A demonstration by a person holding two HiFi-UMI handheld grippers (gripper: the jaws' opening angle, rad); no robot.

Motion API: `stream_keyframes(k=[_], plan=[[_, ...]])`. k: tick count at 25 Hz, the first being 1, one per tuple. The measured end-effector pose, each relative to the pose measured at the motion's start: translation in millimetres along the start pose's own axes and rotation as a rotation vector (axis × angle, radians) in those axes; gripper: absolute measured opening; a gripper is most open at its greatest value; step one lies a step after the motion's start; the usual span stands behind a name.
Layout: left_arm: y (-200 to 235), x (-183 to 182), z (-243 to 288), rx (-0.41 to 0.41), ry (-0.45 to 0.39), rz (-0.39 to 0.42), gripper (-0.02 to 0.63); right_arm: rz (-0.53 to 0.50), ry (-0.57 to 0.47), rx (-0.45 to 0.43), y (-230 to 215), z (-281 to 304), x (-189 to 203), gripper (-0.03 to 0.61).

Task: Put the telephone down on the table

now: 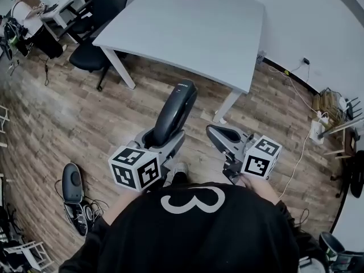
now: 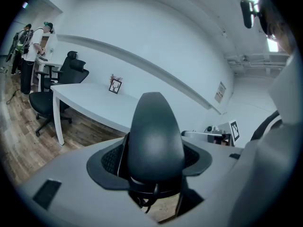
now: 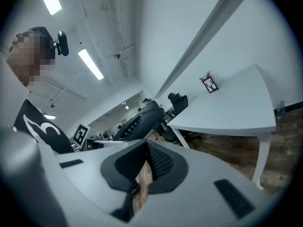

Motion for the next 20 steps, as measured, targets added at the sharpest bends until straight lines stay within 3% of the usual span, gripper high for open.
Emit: stream_keyframes(k=[8,20], plan=[[65,-44,9,0.035,-0.028,0.012,0.288,-0.041,-0.011,0.049,-12,62,-30,0.008],[104,-71,23,0.053,-0.067,-0.021,0.288,-0.043,0.018,0.081,-24,90,-42,0.008]])
Point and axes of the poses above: the fingertips, and each gripper's own axes: z forward along the fingers, y to its left, x out of its underside, the point moved 3 cm from there along -z, backward along the fingers, and after that the axes turned 5 degrees about -x, right-handed, at the moved point
